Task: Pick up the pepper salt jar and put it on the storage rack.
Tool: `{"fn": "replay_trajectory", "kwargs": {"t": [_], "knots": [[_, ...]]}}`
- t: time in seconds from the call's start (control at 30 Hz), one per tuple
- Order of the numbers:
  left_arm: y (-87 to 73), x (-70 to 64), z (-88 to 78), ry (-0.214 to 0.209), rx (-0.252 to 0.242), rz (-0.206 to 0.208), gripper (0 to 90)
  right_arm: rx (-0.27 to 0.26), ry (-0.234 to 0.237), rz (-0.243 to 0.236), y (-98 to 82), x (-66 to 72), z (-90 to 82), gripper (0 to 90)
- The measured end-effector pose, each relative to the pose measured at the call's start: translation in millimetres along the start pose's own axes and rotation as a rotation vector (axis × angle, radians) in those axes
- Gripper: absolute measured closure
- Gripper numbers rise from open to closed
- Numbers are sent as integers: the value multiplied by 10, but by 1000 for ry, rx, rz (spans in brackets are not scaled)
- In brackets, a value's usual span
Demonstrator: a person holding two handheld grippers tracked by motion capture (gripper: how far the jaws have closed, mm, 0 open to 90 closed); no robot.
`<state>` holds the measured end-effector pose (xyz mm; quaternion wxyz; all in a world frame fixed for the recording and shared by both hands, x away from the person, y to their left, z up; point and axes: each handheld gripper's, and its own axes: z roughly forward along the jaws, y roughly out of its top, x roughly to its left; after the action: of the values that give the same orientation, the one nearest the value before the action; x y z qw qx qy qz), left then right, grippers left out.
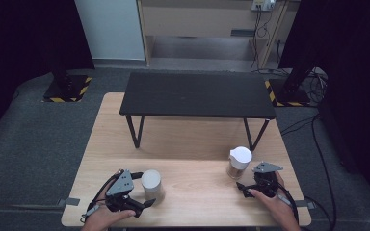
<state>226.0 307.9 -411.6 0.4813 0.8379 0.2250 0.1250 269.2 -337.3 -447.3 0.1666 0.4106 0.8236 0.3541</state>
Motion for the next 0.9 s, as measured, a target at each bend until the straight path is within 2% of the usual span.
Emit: {"fn": "replay_trajectory", "kwargs": {"t": [0.27,0.43,0.57,0.77,0.9], "knots": [[-10,-21,64,11,-17,-10,39,0,0,1,-1,1,0,14],[-17,-43,76,23,-48,-17,67,0,0,1,0,1,0,14],[-16,-57,86,34,-59,-14,110,0,0,0,0,0,0,14],[-17,-62,80,31,-83,-12,181,0,0,0,0,0,0,14],[-10,-61,94,27,-79,-11,206,0,0,0,0,0,0,14]]}}
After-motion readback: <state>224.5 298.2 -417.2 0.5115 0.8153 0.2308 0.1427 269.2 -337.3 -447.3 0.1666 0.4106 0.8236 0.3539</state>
